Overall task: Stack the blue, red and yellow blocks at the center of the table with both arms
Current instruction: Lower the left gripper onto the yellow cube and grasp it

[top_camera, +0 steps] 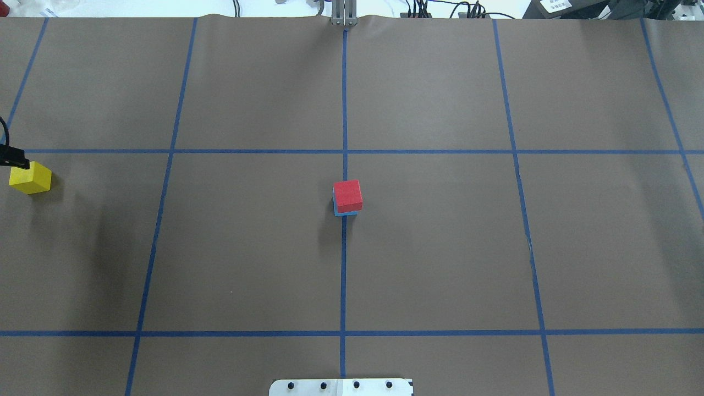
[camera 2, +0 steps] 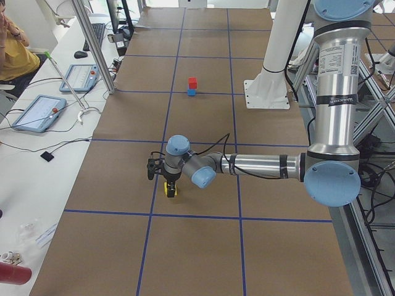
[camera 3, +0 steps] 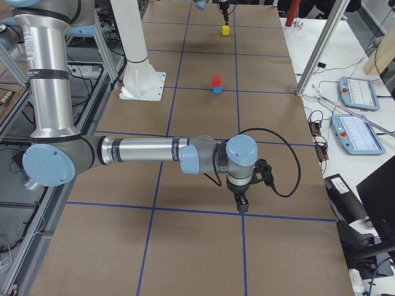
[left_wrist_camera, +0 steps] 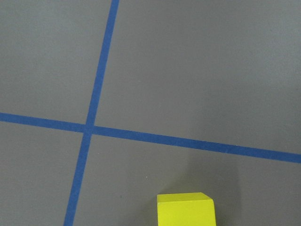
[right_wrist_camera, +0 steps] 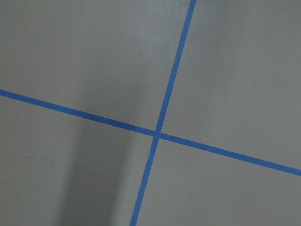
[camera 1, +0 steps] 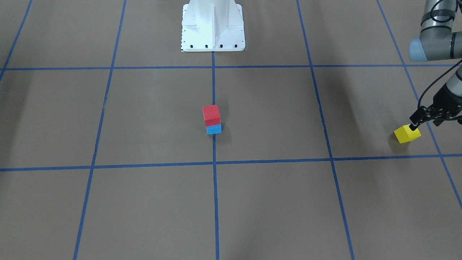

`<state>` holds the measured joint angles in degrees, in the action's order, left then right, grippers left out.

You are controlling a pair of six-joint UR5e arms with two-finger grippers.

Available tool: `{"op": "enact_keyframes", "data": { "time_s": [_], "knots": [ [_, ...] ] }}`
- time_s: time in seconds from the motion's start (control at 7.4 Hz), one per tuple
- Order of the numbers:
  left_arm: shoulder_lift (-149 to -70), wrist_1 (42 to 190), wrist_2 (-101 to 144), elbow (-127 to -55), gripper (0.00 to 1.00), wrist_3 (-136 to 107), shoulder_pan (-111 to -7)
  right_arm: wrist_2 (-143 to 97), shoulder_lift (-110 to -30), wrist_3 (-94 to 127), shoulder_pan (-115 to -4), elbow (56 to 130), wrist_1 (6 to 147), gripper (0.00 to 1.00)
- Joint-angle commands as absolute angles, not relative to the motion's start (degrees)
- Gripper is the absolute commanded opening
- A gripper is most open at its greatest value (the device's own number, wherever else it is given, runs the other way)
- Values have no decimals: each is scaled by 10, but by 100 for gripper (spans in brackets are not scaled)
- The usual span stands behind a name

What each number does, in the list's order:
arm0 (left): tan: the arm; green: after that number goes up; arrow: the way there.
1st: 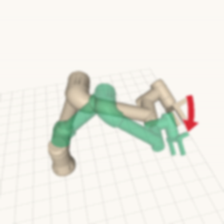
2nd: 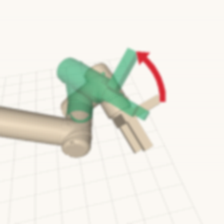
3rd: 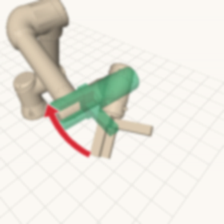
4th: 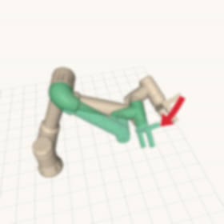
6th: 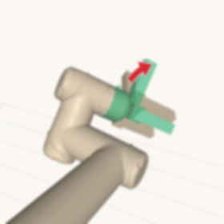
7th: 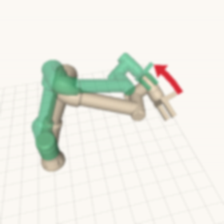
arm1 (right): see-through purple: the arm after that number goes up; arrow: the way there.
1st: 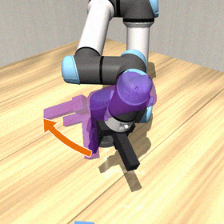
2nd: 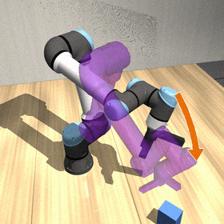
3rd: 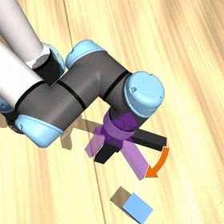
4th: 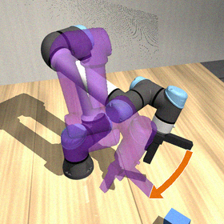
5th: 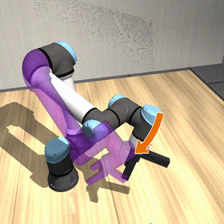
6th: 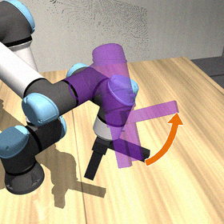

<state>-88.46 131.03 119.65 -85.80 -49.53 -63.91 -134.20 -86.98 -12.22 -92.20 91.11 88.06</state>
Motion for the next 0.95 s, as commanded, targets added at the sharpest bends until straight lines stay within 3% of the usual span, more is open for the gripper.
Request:
{"op": "enact_keyframes", "data": {
  "time_s": [0.0,0.54,0.68,0.81],
  "knots": [
    [-893,1339,1187,-828,100,-505,-621,-1342,-869,-121,-922,911,881,100],
    [-906,1346,1175,-805,99,-505,-597,-1342,-868,-121,-922,911,881,100],
    [-906,1346,1174,-803,86,-504,-594,-1342,-868,-121,-922,911,881,100],
    [-906,1353,1174,-799,51,-497,-593,-1342,-867,-121,-922,911,881,100]
  ]
}}
